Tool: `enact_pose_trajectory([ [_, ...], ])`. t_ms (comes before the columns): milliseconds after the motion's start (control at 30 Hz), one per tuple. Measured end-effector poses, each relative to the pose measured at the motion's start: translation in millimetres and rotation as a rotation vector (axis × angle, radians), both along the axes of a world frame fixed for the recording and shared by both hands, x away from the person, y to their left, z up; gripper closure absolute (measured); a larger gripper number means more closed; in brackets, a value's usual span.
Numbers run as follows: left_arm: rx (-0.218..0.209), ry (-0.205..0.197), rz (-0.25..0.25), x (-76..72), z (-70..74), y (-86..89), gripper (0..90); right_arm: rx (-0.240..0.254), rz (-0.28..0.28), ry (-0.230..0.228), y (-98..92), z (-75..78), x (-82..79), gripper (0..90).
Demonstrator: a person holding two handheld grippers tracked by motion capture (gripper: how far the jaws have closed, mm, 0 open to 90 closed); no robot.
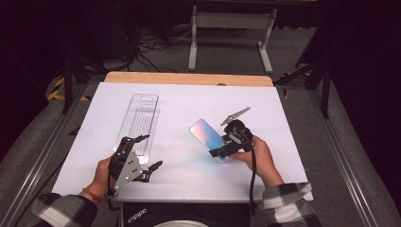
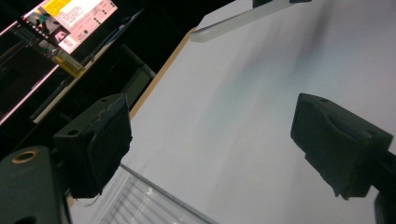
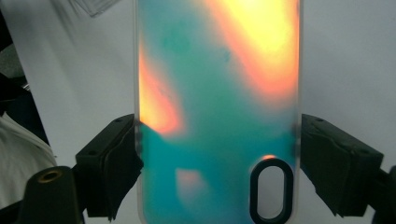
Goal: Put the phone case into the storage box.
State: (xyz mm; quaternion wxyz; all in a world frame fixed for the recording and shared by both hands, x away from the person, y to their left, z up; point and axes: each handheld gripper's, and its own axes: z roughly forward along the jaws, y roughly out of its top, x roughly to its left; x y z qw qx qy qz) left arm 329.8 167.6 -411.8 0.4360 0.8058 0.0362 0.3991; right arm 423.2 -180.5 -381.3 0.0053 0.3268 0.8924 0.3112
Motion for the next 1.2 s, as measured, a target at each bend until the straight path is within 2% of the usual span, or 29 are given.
enact_pose_trajectory([
  [200,0.082,-0.048,-0.021,6.6,0.4,-17.7,21.6,0.01,0.04,-0.004,21.0,3.2,0.1,17.4],
  [333,0.126,-0.081,-0.02,9.8,-1.7,-29.3,25.8,0.017,0.049,0.008,32.9,1.8,1.8,17.4],
  [400,0.156,-0.111,-0.013,10.0,-3.4,-36.2,28.5,0.014,0.057,0.01,38.2,1.8,1.8,17.4],
  [433,0.196,-0.133,-0.007,9.5,-3.9,-39.5,31.2,0.016,0.061,0.014,40.3,1.4,1.8,17.4],
  [467,0.209,-0.147,-0.006,8.6,-6.2,-43.7,33.4,0.014,0.063,0.022,43.2,0.9,1.8,17.4],
  [500,0.257,-0.179,-0.001,7.2,-6.7,-47.0,34.8,0.01,0.068,0.025,45.9,0.3,1.7,17.4],
  [633,0.348,-0.239,0.003,5.0,-14.8,-57.5,41.2,0.018,0.089,0.053,56.1,-2.0,0.4,17.4],
  [700,0.35,-0.253,-0.001,4.8,-16.7,-60.1,44.3,0.01,0.088,0.048,59.3,-2.9,0.6,17.4],
  [800,0.351,-0.254,0.012,4.5,-17.6,-61.8,46.1,0.013,0.083,0.048,59.8,-3.6,2.3,17.4],
  [867,0.379,-0.291,0.031,4.7,-18.3,-63.9,45.6,0.011,0.078,0.049,59.8,-3.9,2.8,17.4],
  [1033,0.404,-0.326,0.061,4.4,-22.5,-67.6,45.0,-0.002,0.069,0.045,61.6,-4.9,2.9,17.4],
  [1067,0.408,-0.336,0.05,5.0,-22.8,-68.9,45.4,-0.004,0.07,0.045,62.5,-5.2,2.7,17.4],
  [1133,0.423,-0.341,0.053,4.0,-24.4,-71.3,48.2,-0.004,0.076,0.047,64.9,-5.7,2.2,17.4],
  [1200,0.448,-0.369,0.055,2.8,-27.0,-75.5,51.3,-0.007,0.076,0.045,67.9,-6.0,1.6,17.4],
])
